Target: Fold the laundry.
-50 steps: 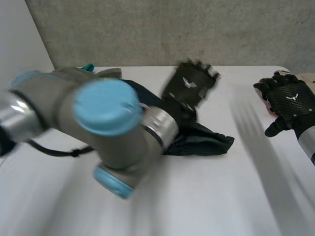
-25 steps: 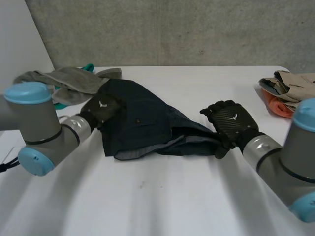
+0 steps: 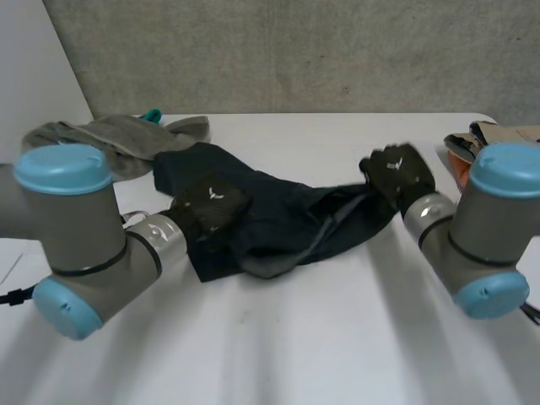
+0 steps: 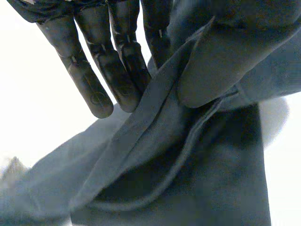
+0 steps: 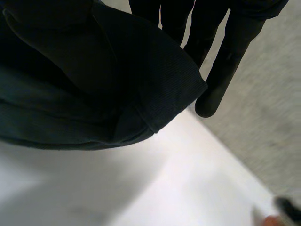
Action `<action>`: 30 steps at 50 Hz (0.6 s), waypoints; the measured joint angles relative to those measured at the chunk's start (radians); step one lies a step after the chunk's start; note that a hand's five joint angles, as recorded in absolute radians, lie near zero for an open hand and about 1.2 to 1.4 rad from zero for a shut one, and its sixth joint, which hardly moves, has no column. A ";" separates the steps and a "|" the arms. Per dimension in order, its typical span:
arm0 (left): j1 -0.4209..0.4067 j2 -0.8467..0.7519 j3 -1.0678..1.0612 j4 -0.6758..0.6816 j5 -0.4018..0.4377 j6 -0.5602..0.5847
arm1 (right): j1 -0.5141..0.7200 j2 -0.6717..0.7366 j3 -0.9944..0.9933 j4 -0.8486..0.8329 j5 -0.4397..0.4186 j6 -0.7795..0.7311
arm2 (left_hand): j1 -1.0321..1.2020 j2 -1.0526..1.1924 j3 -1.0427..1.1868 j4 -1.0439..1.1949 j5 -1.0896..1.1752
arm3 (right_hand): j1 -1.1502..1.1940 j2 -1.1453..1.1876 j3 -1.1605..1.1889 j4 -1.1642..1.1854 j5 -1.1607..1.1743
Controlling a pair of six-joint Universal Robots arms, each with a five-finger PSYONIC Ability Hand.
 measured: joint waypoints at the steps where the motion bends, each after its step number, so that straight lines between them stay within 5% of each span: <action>1: -0.023 0.037 -0.014 0.000 -0.014 -0.032 | -0.005 0.005 -0.022 -0.007 -0.002 -0.014 | 0.000 0.000 0.000 0.000 0.000 | 0.000 0.000 0.000 0.000 0.000; 8: -0.248 0.171 -0.054 0.053 -0.189 -0.221 | -0.041 0.123 -0.195 -0.151 -0.053 -0.105 | 0.017 0.000 0.000 0.004 0.000 | 0.000 0.000 0.000 0.000 0.006; 17: -0.480 -0.022 0.066 0.148 -0.342 -0.266 | -0.049 0.295 -0.321 -0.386 -0.111 -0.104 | 0.021 -0.002 -0.002 0.004 0.000 | 0.008 -0.002 0.000 0.000 0.009; 23: -0.550 -0.160 0.182 0.132 -0.389 -0.260 | -0.056 0.345 -0.331 -0.416 -0.115 -0.092 | -0.637 -0.711 -0.699 -0.710 -0.699 | -0.779 -0.845 -0.830 -0.838 -0.812; 30: -0.519 -0.017 0.119 0.106 -0.392 -0.253 | -0.118 0.172 -0.258 -0.191 -0.088 -0.089 | -0.720 -0.833 -0.829 -0.843 -0.839 | -0.869 -0.970 -0.974 -0.984 -0.934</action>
